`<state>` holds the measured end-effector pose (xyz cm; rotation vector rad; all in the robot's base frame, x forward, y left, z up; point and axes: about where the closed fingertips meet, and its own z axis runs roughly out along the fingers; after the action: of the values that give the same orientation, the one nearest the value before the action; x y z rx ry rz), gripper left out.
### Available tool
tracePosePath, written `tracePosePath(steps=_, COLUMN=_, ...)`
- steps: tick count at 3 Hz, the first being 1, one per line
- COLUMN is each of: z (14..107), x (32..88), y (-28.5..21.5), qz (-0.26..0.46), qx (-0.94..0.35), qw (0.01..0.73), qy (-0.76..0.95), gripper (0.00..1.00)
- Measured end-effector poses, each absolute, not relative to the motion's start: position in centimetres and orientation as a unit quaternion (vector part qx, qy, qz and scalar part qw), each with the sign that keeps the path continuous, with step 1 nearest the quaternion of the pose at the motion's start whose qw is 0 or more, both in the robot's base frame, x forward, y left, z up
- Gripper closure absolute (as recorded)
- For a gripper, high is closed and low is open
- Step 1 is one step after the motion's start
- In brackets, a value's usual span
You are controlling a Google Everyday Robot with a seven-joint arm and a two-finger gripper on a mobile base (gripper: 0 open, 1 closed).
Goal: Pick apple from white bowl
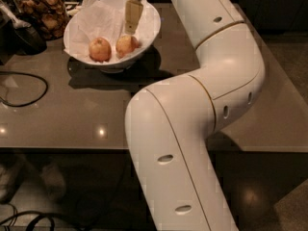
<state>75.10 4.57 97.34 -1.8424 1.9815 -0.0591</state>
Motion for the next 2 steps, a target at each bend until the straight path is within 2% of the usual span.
tracePosePath(steps=2, z=96.01, x=75.48, y=5.94, qz=-0.016, qx=-0.676, qw=0.207, qy=0.707, gripper=0.31)
